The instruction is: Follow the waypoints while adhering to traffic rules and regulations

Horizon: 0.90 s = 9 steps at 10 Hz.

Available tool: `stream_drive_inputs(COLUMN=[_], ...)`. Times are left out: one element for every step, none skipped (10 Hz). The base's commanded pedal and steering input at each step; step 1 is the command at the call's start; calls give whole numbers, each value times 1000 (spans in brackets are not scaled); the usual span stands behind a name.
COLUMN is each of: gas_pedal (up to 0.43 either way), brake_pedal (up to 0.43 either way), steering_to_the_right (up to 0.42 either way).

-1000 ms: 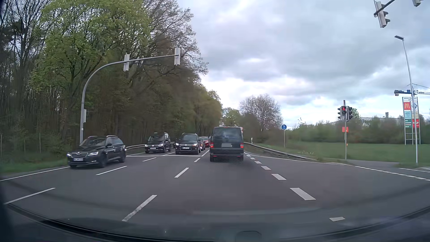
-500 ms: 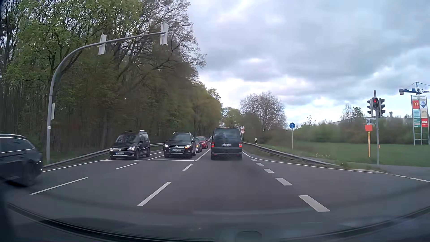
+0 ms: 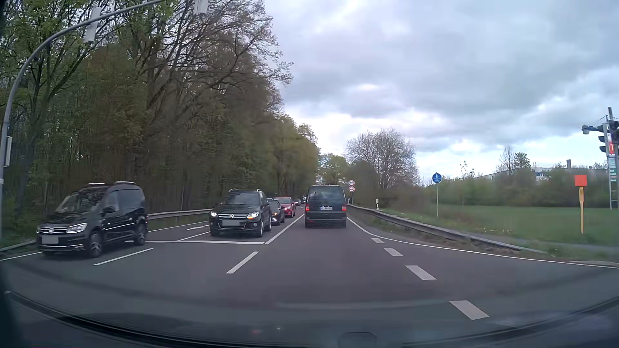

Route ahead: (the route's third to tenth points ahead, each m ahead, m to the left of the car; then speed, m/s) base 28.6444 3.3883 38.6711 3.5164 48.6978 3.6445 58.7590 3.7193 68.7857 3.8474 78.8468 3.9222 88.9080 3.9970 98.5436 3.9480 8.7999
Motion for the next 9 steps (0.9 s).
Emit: stream_drive_inputs(gas_pedal=[209,209,220,220,220,220,220,220,220], brake_pedal=[0,0,0,0,0,6,0,0,0], steering_to_the_right=[-8,-7,-8,-6,-5,-5,-5,-5,-5])
